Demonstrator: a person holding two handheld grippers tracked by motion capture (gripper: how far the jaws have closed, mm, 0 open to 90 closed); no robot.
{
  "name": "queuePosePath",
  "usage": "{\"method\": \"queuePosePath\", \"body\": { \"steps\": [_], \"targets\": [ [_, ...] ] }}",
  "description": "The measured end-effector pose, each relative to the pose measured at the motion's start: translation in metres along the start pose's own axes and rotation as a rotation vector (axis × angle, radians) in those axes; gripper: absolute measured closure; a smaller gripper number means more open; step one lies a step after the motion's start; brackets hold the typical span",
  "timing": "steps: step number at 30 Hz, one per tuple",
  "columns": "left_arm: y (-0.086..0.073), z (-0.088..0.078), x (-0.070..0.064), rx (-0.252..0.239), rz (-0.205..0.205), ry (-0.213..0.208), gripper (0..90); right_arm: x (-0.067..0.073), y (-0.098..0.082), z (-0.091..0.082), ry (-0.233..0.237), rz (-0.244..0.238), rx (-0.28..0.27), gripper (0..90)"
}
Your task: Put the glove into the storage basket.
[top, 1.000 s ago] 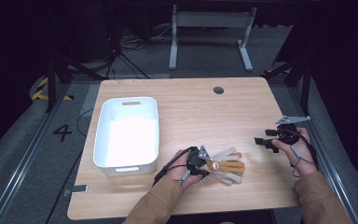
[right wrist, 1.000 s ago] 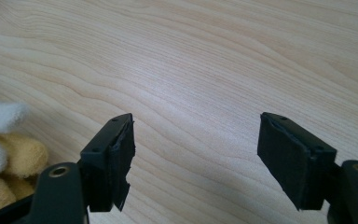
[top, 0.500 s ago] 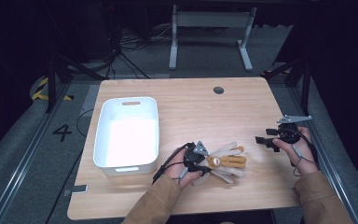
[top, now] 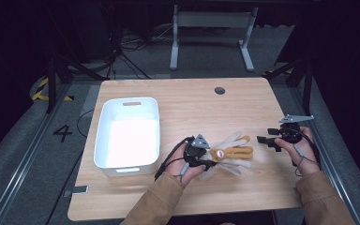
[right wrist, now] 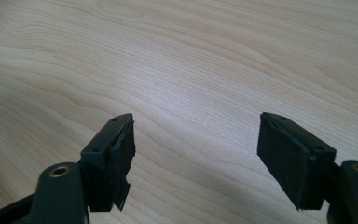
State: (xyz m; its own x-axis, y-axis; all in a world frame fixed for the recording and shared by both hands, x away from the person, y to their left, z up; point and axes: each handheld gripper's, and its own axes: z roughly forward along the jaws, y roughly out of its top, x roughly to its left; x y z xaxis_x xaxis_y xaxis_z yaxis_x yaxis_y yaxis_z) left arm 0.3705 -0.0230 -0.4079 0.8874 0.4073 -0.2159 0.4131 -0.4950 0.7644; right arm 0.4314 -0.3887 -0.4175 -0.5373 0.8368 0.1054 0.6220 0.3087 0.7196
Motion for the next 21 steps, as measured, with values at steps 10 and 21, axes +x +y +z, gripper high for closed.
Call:
{"method": "queuePosePath", "body": {
  "steps": [10, 21],
  "targets": [
    [0.022, -0.015, 0.003, 0.082, -0.063, 0.075, 73.1, -0.001, 0.001, 0.000, 0.004, 0.004, 0.004, 27.9],
    [0.041, -0.038, 0.013, 0.157, -0.187, 0.152, 73.0, -0.002, 0.008, 0.010, 0.016, -0.005, 0.063, 30.4]
  ]
}}
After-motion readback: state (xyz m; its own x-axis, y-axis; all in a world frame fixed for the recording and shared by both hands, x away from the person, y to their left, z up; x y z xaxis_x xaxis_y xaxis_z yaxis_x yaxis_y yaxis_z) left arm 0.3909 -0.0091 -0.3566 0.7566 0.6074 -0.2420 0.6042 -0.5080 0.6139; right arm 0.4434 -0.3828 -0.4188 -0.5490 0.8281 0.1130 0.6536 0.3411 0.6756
